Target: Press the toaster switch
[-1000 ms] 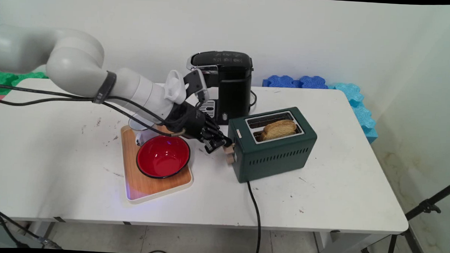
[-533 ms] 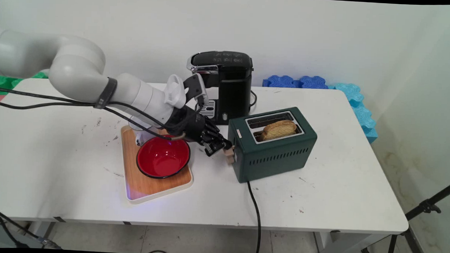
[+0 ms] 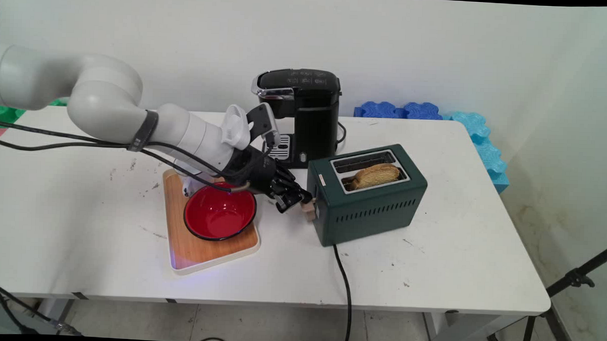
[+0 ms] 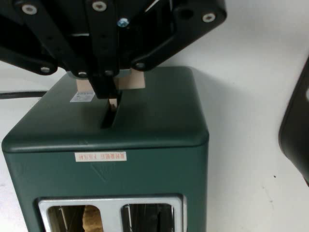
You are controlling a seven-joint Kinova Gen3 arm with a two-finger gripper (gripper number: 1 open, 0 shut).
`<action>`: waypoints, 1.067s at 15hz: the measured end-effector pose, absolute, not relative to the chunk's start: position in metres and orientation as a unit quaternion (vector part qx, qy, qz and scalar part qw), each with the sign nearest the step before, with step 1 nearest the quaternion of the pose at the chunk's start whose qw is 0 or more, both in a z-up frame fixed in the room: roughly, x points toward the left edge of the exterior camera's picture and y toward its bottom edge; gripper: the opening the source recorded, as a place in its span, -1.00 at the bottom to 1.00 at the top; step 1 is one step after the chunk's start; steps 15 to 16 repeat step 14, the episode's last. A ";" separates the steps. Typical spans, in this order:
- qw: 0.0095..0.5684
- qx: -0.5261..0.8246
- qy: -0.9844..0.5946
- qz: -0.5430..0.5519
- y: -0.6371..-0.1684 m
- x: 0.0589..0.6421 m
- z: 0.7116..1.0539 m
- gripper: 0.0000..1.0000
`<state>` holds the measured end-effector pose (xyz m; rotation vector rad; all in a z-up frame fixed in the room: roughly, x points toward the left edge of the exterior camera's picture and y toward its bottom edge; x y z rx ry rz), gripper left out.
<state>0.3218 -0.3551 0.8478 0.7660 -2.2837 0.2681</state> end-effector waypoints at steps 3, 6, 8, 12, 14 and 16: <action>0.352 0.298 -0.881 0.104 -0.354 0.322 0.846 -1.00; 0.352 0.299 -0.881 0.104 -0.354 0.323 0.844 -1.00; 0.351 0.299 -0.881 0.104 -0.353 0.324 0.844 -1.00; 0.350 0.300 -0.881 0.104 -0.352 0.326 0.842 -1.00; 0.350 0.300 -0.881 0.104 -0.351 0.327 0.842 -1.00; 0.350 0.300 -0.881 0.104 -0.351 0.327 0.842 -1.00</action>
